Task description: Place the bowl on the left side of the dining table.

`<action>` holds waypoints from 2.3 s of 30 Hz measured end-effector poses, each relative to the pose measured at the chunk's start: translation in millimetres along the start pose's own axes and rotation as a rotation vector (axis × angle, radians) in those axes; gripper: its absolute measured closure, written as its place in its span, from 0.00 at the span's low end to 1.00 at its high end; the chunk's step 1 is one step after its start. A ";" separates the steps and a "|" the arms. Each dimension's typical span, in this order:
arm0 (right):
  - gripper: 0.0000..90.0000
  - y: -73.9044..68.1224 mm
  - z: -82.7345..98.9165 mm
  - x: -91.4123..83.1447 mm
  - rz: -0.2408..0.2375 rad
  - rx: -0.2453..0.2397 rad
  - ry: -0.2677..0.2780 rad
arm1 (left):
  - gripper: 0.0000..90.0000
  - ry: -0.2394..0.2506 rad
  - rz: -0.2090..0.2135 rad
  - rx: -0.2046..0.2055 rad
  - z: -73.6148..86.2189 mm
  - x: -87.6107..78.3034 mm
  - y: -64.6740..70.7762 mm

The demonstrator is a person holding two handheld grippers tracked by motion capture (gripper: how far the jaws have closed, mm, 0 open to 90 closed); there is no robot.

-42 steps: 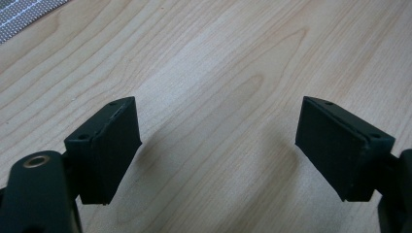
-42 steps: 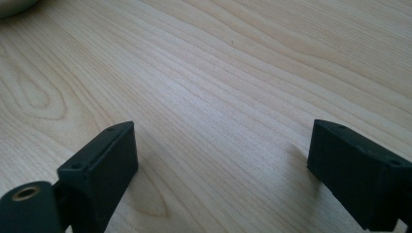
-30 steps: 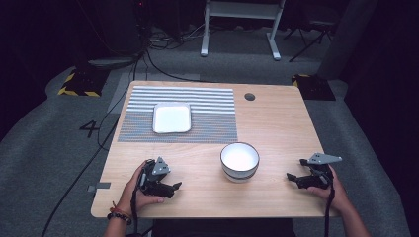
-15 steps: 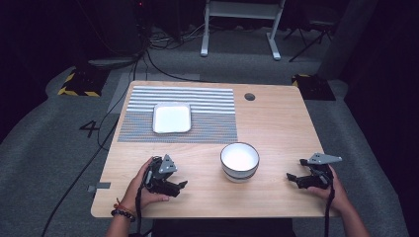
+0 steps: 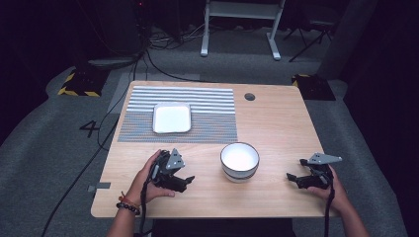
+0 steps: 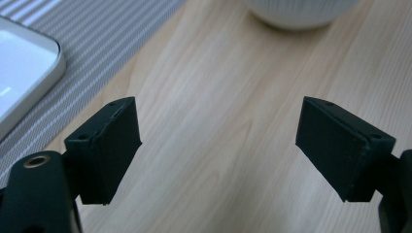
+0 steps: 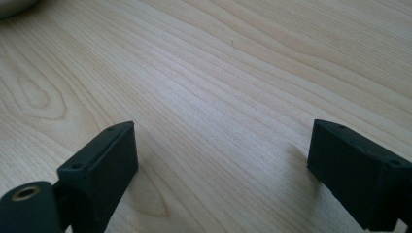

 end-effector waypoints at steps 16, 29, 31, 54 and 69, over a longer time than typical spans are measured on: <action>0.12 -0.1 0.0 0.0 0.000 0.000 0.000 | 0.18 0.022 0.046 0.077 -30.0 5.4 16.1; 0.12 0.0 0.0 -0.1 0.000 -0.001 0.000 | 0.18 0.047 0.075 0.127 -48.6 6.3 29.8; 0.12 -0.1 0.0 -0.1 0.000 0.000 0.000 | 0.18 0.054 0.078 0.131 -50.8 6.4 31.3; 0.12 0.3 0.0 0.0 0.002 -0.004 0.002 | 0.19 0.064 0.154 0.223 -74.5 14.9 62.4; 0.12 -0.1 0.0 -0.1 0.002 0.001 0.000 | 0.20 0.053 0.201 0.269 -86.5 20.2 76.4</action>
Point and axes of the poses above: each handheld gripper's, and its own axes: x roughly forward along the jaws, z roughly out of its underside, y roughly to its right, the point moved 8 cm from there along x, roughly forward along the jaws, and after that the axes turned 8 degrees about -x, right-handed, at the moved point
